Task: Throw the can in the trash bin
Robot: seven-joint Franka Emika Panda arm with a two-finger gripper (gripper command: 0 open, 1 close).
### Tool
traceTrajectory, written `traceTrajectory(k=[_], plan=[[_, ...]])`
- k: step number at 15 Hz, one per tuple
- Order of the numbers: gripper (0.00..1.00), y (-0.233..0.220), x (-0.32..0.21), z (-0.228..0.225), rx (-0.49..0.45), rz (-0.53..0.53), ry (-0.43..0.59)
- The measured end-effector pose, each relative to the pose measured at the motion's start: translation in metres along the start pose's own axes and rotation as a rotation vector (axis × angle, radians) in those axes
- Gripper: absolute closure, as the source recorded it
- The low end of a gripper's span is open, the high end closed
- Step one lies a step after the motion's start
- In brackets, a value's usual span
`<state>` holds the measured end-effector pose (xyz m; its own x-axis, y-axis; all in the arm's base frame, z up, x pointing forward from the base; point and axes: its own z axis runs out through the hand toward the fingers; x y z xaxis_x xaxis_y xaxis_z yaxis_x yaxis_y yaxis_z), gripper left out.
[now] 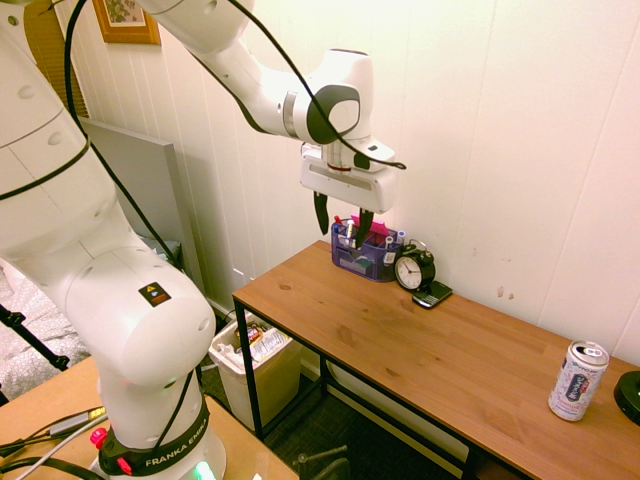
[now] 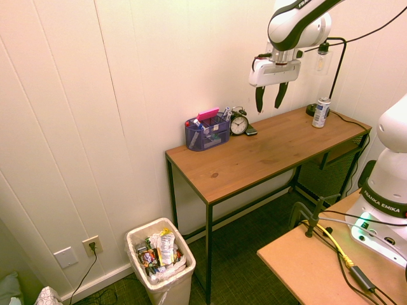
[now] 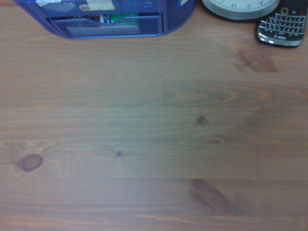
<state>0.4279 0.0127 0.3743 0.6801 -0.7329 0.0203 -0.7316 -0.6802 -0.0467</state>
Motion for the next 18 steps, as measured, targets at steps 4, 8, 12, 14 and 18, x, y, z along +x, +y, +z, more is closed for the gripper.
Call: traceTrajectory(k=[4, 8, 12, 14, 18], plan=[[0.0, 0.007, 0.013, 0.005, 0.007, 0.043, 0.009], [0.0, 0.064, 0.088, 0.02, -0.007, 0.254, 0.056], [0.0, 0.161, 0.203, 0.027, 0.008, 0.501, 0.057], [0.0, 0.202, 0.256, 0.038, -0.004, 0.597, 0.045], [0.0, 0.232, 0.327, 0.061, -0.046, 0.704, 0.027]])
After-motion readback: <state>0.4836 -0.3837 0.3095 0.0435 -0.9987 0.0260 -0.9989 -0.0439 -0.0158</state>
